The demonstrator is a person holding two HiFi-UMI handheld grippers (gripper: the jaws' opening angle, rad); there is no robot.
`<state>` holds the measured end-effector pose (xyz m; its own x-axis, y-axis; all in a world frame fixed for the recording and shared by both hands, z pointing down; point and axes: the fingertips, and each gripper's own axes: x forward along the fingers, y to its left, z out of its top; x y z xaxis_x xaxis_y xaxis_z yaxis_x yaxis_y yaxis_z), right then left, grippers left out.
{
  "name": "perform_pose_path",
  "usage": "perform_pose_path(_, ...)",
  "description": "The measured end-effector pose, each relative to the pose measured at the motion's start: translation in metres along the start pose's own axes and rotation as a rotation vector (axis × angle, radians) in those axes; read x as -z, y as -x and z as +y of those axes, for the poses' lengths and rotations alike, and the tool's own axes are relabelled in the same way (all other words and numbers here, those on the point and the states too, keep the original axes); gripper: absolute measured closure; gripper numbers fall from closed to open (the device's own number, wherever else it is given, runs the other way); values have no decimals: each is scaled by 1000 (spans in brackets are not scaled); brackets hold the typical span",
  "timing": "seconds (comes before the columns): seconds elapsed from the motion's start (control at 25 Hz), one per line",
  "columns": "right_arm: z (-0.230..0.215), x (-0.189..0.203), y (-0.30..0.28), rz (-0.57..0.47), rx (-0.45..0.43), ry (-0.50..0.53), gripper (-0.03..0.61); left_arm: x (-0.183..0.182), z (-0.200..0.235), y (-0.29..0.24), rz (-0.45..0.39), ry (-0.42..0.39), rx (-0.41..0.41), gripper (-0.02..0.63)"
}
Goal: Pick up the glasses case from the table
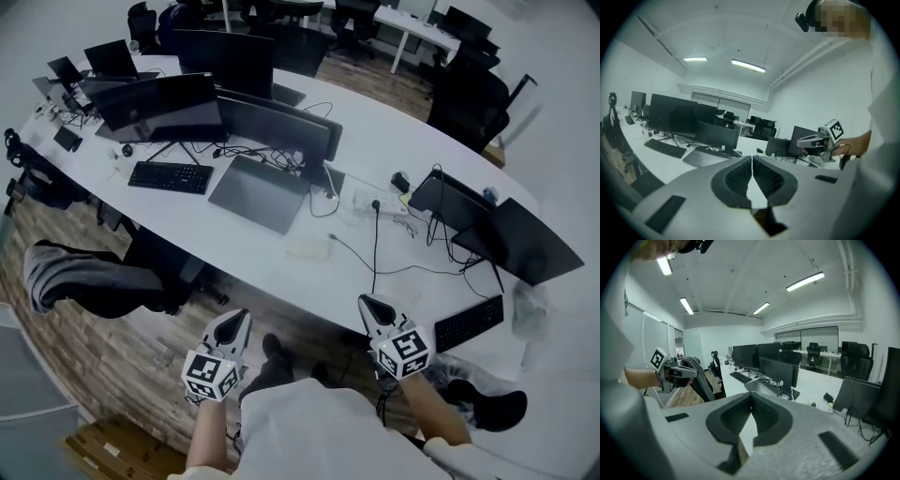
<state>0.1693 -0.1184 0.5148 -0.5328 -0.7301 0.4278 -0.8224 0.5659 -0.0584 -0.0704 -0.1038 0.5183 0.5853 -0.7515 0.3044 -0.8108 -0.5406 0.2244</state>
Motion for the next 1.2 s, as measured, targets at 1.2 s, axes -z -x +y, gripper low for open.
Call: perform_pose_path(1.2,-1,5,-173,204,23,93,546,23,127,-76,128,23,162,603)
